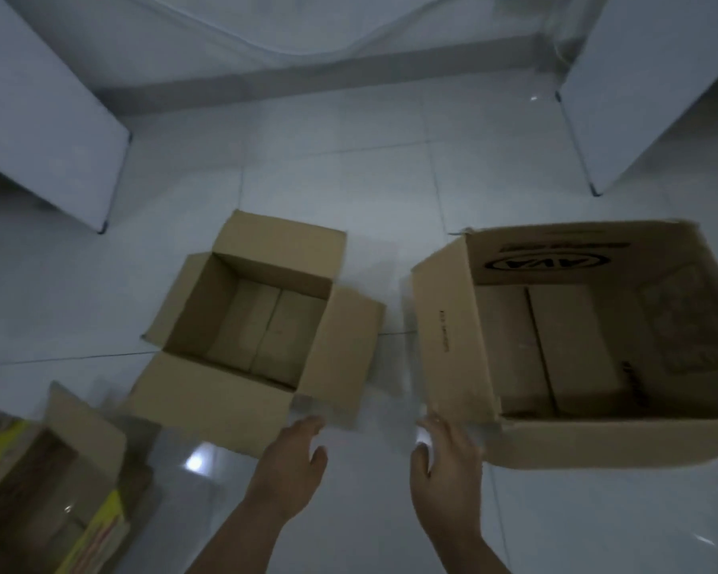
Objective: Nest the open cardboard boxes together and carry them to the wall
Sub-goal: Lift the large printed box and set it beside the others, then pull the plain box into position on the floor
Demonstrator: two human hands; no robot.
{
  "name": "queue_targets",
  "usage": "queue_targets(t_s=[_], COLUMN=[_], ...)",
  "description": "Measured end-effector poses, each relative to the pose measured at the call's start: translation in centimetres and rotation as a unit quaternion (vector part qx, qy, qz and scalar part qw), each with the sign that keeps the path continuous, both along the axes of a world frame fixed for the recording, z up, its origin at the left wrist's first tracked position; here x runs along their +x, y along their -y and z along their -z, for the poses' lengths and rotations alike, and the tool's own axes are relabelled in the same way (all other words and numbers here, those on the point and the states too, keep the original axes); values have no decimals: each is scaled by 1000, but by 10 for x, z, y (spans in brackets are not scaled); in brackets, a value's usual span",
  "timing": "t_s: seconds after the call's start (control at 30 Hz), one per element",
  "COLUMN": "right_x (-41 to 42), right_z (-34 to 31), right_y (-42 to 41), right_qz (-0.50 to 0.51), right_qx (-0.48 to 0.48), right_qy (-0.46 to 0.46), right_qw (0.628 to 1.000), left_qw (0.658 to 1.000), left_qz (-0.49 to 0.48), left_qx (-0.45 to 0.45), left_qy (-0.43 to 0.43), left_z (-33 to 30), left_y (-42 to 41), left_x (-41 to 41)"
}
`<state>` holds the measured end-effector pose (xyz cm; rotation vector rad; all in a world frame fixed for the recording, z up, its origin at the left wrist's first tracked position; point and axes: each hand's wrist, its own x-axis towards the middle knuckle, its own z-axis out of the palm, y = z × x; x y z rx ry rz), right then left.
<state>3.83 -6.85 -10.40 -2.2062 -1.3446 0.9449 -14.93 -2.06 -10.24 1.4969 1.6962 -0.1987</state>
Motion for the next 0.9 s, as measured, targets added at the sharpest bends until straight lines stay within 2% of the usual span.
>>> queue_targets(t_s=[0.07, 0.13, 0.23, 0.43, 0.5, 0.6, 0.67, 0.73, 0.8, 0.9], right_x=[-62, -76, -143, -238, -253, -253, -245, -241, -240, -237], right_z=[5, 10, 35, 116, 145, 183, 202, 216, 220, 221], right_y=[-19, -26, -59, -113, -122, -123, -123, -124, -123, -125], right_qz=[-27, -56, -101, -99, -111, -100, -58, -21, -1, 4], right_qx=[-13, -13, -5, 20, 18, 15, -19, -41, -7, 31], right_qy=[-10, 3, 29, 45, 79, 179, 221, 203, 158, 132], right_qw=[999, 998, 994, 994, 991, 979, 973, 978, 987, 991], left_qw=[1000, 999, 996, 961, 953, 948, 954, 972, 984, 986], left_qz=[-8, 24, 65, 192, 193, 173, 167, 142, 97, 61], left_qx=[-19, -31, -30, 50, 74, 82, 54, 26, 48, 87], left_qy=[-10, -35, -58, -190, -222, -254, -241, -188, -142, -131], left_z=[7, 11, 30, 99, 124, 158, 175, 185, 192, 195], left_y=[-7, -18, -55, -126, -149, -178, -189, -190, -183, -172], left_x=[-67, -84, -152, -235, -257, -287, -300, -307, -308, -306])
